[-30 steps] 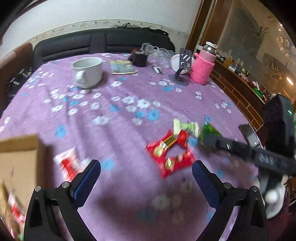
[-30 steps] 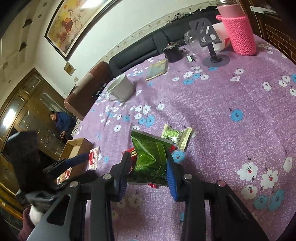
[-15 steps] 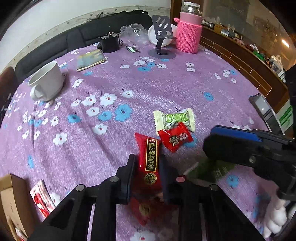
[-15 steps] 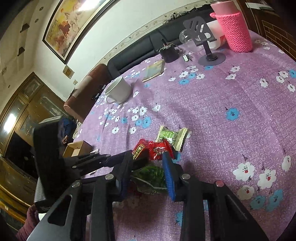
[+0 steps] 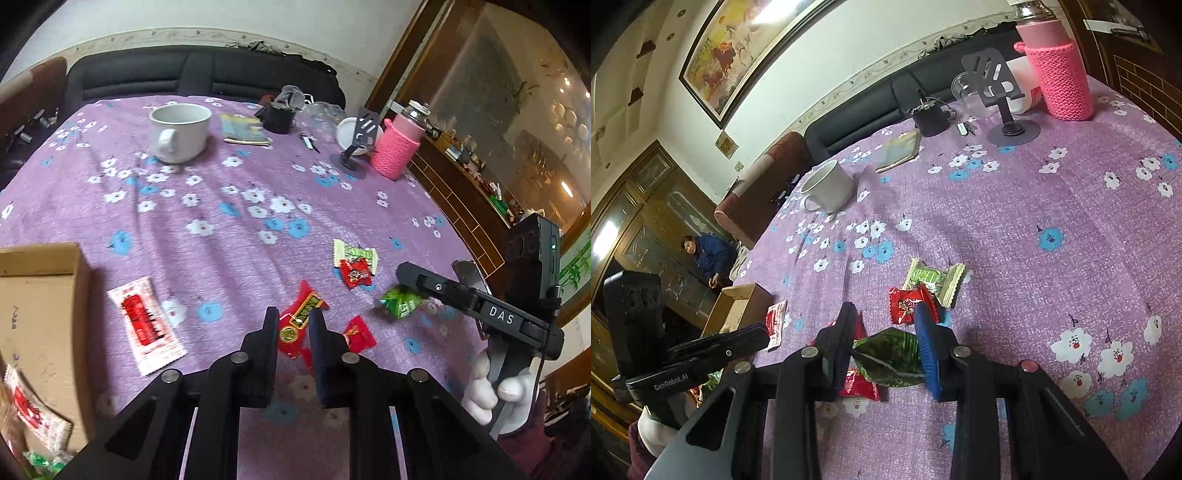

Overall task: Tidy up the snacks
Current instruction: 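Grasp a second red candy with the left tool while the right holds the green packet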

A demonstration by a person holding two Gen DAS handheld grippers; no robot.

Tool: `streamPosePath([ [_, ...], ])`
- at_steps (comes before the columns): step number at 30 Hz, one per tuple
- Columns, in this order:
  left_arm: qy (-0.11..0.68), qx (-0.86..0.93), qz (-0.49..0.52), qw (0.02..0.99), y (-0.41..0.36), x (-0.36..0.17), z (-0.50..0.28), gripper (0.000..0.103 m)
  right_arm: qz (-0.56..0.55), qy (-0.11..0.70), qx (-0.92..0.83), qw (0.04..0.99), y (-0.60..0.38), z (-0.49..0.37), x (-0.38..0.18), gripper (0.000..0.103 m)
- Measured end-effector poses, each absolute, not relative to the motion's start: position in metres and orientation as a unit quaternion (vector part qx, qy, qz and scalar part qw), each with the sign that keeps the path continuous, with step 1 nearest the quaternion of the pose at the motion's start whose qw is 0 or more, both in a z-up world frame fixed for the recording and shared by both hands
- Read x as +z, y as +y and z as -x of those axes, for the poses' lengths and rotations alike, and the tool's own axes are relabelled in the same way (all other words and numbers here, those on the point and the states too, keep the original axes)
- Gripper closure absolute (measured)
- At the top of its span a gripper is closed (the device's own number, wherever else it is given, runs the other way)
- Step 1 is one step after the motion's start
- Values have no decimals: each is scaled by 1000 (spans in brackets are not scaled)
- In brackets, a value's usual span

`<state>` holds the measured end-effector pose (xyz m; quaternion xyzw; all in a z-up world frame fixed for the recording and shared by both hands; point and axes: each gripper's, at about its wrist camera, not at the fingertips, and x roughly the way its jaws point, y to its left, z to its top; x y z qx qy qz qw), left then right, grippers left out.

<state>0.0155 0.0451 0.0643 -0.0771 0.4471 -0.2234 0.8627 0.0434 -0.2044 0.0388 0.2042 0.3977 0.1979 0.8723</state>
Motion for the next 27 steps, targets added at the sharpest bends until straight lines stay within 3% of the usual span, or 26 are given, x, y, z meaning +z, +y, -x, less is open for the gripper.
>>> streamPosePath([
  [3,454,-224,56,861,38,61,-23,87,-211,399,199,870,-208,-45,38,71],
  [4,460,-229,51,856,33,58,-28,83,-214,401,199,868,-209,-46,37,71],
  [5,467,-232,40,852,27,53,-32,73,-216,403,199,867,-210,-46,36,71],
  [7,475,-235,3,848,9,42,-39,66,-221,407,199,864,-211,-47,34,71],
  [11,483,-259,-36,836,-17,24,-42,65,-226,410,202,860,-212,-50,32,71],
  [15,473,-246,-96,840,-35,21,-34,65,-219,413,206,860,-207,-50,31,71],
  [17,469,-234,-132,841,-45,21,-28,80,-213,414,205,861,-205,-50,30,71],
  [19,464,-237,-143,842,-49,20,-23,82,-209,414,203,862,-203,-50,30,71],
  [27,453,-248,-45,855,-14,37,-2,83,-212,406,197,867,-206,-48,33,73],
])
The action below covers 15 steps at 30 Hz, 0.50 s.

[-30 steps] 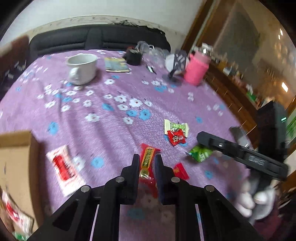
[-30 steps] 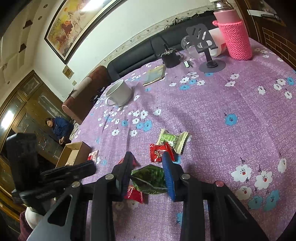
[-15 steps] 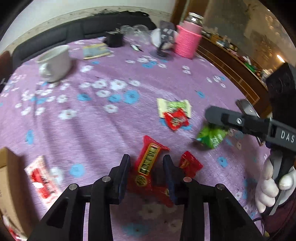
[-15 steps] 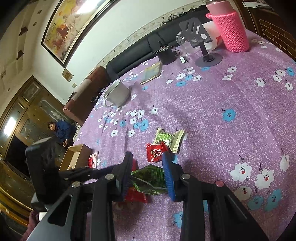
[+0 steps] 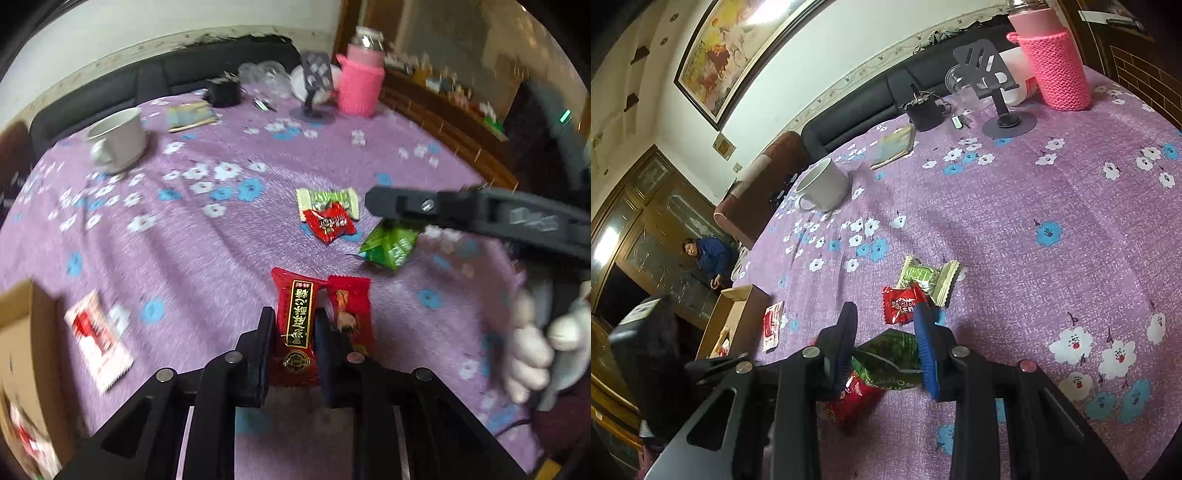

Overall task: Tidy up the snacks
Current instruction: 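Grasp a second red candy with the left tool while the right holds the green packet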

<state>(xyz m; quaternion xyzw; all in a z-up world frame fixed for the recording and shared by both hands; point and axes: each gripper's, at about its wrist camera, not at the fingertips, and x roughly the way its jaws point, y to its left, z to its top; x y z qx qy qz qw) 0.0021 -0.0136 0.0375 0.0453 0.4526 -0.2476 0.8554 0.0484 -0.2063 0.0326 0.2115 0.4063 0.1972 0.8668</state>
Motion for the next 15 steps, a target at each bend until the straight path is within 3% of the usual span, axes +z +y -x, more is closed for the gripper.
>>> streamPosePath([
  [3,439,-245,4,864,17,51,14,83,-211,401,202,868,-205,-45,35,74],
  [4,432,-239,16,869,29,56,19,83,-214,397,210,867,-204,-44,37,87],
  [15,383,-141,120,905,171,80,75,82,-200,377,224,876,-184,-28,49,88],
])
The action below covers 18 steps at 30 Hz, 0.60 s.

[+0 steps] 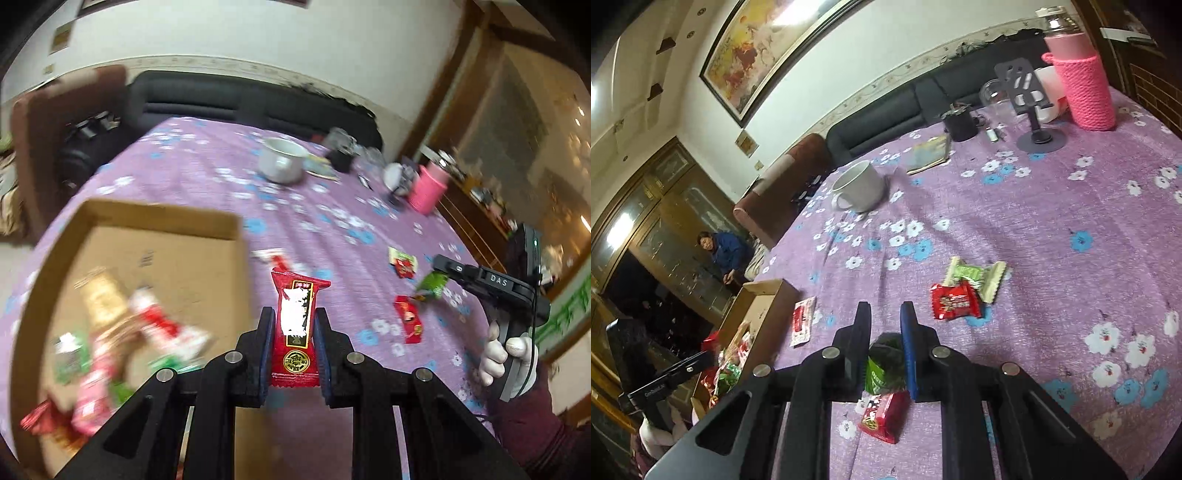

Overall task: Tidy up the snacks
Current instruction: 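Grasp a second red candy with the left tool while the right holds the green packet, then carry both held snacks over the cardboard box and open both tools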

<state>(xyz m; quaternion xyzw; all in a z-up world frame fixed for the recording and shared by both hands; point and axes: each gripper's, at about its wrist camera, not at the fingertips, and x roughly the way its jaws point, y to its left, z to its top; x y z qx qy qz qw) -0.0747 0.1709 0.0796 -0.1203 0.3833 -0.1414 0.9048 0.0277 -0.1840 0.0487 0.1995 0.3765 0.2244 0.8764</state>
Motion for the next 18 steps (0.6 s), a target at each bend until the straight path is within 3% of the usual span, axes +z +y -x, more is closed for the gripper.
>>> streamPosePath([
  [9,376,-99,157,908,235,74,97,82,-224,392,250,856,-164,-14,59,89],
  [18,406,-60,200,890,278,55,66,82,-154,407,350,830,-35,-13,97,90],
])
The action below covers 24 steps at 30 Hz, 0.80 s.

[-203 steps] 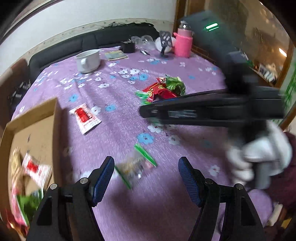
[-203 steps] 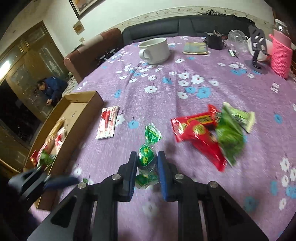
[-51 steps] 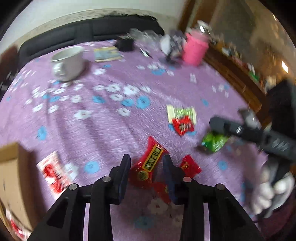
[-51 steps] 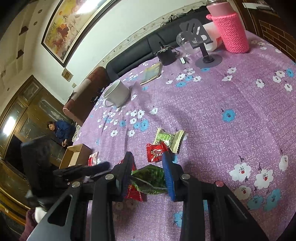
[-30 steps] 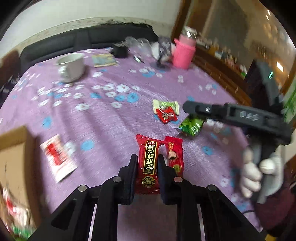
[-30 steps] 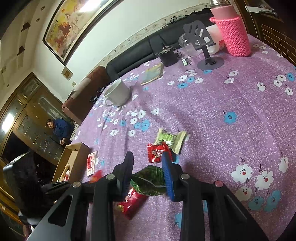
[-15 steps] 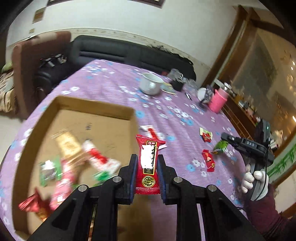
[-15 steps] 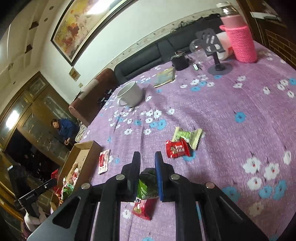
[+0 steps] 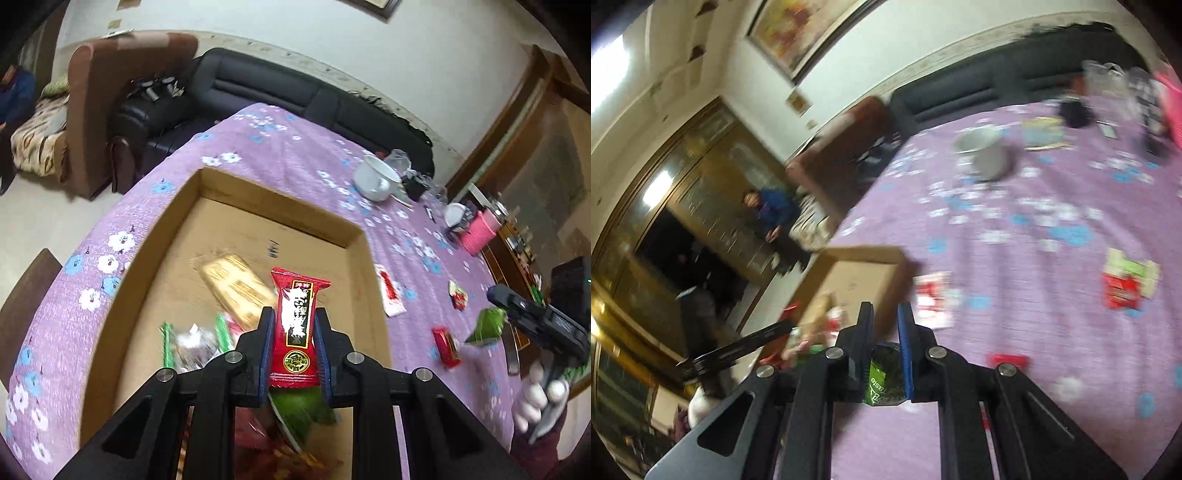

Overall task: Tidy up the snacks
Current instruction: 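Carry both held snacks over the cardboard box and open both tools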

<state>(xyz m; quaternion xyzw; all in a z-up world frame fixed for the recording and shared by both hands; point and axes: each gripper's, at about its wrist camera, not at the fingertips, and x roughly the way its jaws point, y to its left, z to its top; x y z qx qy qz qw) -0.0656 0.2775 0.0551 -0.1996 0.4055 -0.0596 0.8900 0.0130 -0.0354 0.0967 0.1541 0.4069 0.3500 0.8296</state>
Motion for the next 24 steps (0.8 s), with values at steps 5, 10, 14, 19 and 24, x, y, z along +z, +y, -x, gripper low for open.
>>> streamPosePath([
  [5,406,-43,228,884,296,49,49,82,-112,415,381,819,35,-15,103,90],
  [10,392,-54,265,879,307,51,38,70,-62,434,376,816,93,-26,86,90],
  [14,380,-50,276,881,312,57,37,52,-37,434,360,825,114,-32,74,88],
  [19,362,-61,268,891,303,72,54,31,-63,413,353,837,85,-36,91,69],
  [24,340,-80,283,893,287,86,77,21,-55,384,305,870,19,-36,106,47],
])
